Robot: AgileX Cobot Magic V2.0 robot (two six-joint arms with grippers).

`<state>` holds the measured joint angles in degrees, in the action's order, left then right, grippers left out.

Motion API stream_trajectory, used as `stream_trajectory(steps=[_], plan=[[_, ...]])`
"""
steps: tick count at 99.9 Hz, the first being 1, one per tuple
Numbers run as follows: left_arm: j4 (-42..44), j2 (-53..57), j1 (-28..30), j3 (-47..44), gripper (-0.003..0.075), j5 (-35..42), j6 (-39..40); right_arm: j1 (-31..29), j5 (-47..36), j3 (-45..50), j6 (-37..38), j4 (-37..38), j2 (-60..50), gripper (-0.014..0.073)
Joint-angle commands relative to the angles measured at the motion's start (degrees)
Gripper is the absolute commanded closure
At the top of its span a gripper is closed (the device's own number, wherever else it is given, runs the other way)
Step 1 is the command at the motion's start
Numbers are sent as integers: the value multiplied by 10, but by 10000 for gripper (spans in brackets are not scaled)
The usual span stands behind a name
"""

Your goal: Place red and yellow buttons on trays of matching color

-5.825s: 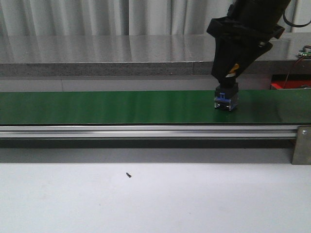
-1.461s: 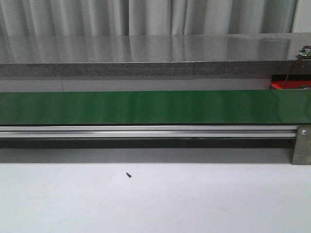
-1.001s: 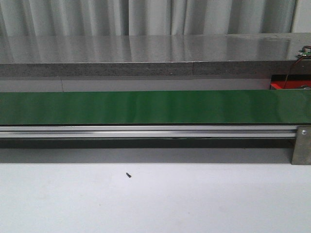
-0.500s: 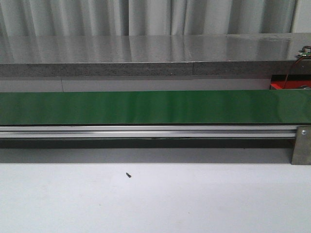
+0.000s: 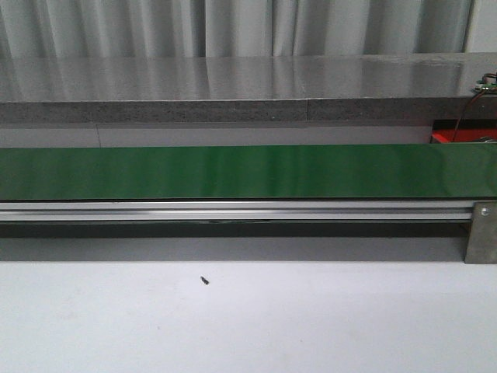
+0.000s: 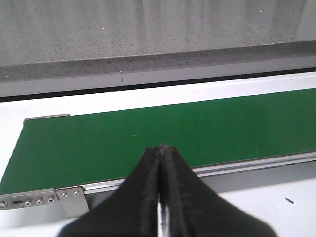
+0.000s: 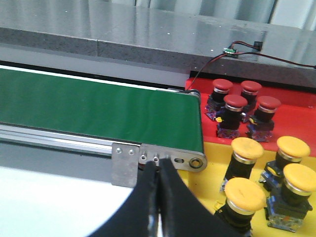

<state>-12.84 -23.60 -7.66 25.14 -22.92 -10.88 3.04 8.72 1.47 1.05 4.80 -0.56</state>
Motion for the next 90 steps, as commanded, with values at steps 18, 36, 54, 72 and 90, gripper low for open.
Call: stream_trajectory(steps=[18, 36, 54, 72, 90], plan=[[-8, -3, -6, 16, 740, 43, -1, -28, -53, -9, 1, -5, -10, 690], [-8, -3, -6, 16, 740, 43, -1, -28, -52, -9, 1, -5, -10, 690], [-8, -3, -6, 16, 740, 43, -1, -28, -52, -9, 1, -5, -10, 690], [-8, -3, -6, 16, 740, 43, -1, -28, -52, -9, 1, -5, -10, 690], [-8, -3, -6, 16, 740, 43, -1, -28, -52, -9, 1, -5, -10, 690]])
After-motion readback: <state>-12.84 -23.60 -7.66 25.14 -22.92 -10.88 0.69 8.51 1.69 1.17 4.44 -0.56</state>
